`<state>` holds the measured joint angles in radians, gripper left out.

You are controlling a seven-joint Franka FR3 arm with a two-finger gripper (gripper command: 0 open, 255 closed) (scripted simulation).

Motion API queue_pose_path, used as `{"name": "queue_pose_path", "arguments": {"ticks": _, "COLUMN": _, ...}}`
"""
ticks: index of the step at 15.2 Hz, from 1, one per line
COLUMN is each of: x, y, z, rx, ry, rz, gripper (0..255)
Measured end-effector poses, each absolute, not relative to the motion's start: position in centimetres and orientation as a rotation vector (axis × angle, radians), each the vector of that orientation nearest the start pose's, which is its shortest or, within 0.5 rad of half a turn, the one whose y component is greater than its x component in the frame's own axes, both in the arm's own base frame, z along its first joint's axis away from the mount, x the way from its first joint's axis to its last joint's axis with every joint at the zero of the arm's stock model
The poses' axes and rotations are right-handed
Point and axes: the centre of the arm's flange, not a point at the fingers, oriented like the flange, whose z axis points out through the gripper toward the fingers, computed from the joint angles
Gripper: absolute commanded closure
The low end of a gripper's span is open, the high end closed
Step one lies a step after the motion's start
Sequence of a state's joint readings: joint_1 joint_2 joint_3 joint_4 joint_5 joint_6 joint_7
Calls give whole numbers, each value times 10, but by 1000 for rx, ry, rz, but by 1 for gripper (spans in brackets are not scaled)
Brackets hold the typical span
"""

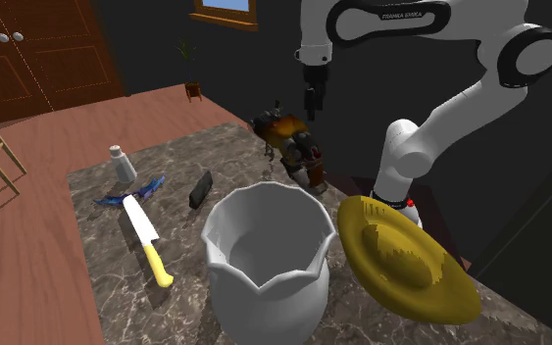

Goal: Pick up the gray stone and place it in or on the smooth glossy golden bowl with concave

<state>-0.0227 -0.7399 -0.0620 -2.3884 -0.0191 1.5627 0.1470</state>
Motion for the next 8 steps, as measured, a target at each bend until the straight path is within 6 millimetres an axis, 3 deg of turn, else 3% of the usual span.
{"name": "queue_pose_path", "arguments": {"ticks": 2, "x": 315, "y": -27, "z": 560, "rx": -3099, "ry": 355, "rz": 132, "gripper": 0}}
{"name": "queue_pose_path", "arguments": {"ticks": 8, "x": 319, "y": 39, "z": 545, "rx": -3037, "ry": 668, "rz": 78, "gripper": 0}}
